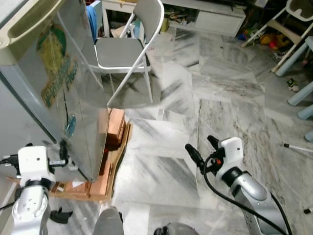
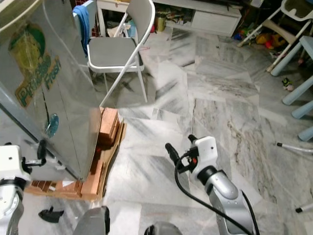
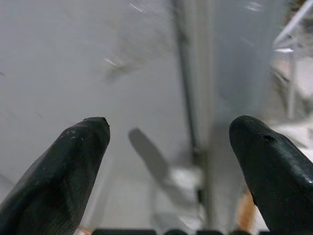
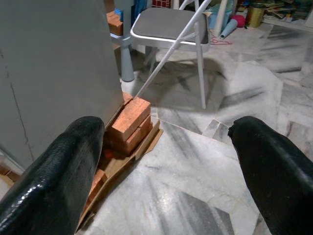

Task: Restocking fridge

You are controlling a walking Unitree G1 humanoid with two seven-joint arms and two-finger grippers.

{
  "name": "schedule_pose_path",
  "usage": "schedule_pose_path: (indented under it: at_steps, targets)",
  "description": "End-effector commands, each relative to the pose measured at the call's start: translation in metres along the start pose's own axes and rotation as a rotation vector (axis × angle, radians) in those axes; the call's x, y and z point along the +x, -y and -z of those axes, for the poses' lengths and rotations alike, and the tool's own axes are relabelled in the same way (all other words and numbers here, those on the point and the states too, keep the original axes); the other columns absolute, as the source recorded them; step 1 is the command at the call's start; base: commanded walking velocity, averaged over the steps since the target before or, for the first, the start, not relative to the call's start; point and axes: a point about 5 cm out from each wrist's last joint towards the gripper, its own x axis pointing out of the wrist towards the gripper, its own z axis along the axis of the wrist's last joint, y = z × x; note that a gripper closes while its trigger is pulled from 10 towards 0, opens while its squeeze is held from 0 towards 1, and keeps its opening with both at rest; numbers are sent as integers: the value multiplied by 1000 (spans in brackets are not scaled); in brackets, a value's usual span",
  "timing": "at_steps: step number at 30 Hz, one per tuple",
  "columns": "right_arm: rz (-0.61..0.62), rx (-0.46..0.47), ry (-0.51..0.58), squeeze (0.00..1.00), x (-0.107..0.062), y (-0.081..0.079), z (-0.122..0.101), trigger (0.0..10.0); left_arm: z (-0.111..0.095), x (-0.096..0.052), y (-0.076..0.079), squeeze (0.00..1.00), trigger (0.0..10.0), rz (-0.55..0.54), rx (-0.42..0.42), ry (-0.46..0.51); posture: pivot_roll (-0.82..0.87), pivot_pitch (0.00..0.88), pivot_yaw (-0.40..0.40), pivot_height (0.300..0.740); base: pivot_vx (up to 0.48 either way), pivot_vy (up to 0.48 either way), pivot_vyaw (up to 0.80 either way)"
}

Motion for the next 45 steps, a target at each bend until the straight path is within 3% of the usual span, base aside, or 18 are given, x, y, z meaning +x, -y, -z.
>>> schedule_pose_path:
  at_steps: [1,4,7,11,18,32,42,45]
  targets:
    - [11,-11,-3,0,-3,5,-1,10000,-1,4,-2,0,10000,-3,-9,4,103,88,-119,740,0,0,0]
    - [13,-12,-4,0,-4,5,0,10000,-11,10,10,0,10000,111,-81,35,102,89,-116,740,0,0,0]
    - [14,-12,-5,0,-4,5,0,10000,-13,11,13,0,10000,134,-85,40,102,89,-116,740,0,0,0]
    - [19,-16,-6,0,-3,5,2,10000,-14,3,34,0,10000,301,-118,24,103,92,-111,740,0,0,0]
    - [19,-16,-8,0,-3,3,2,10000,-18,-4,48,0,10000,394,-159,25,102,94,-111,740,0,0,0]
    - [36,-15,0,0,-3,4,2,10000,-14,17,23,0,10000,215,-67,-9,85,95,-95,740,0,0,0]
    - [33,-13,3,0,0,3,3,10000,-18,22,28,0,10000,220,-83,17,87,89,-93,740,0,0,0]
    - [33,-14,4,0,1,3,3,10000,-21,29,29,0,10000,190,-48,32,80,85,-91,740,0,0,0]
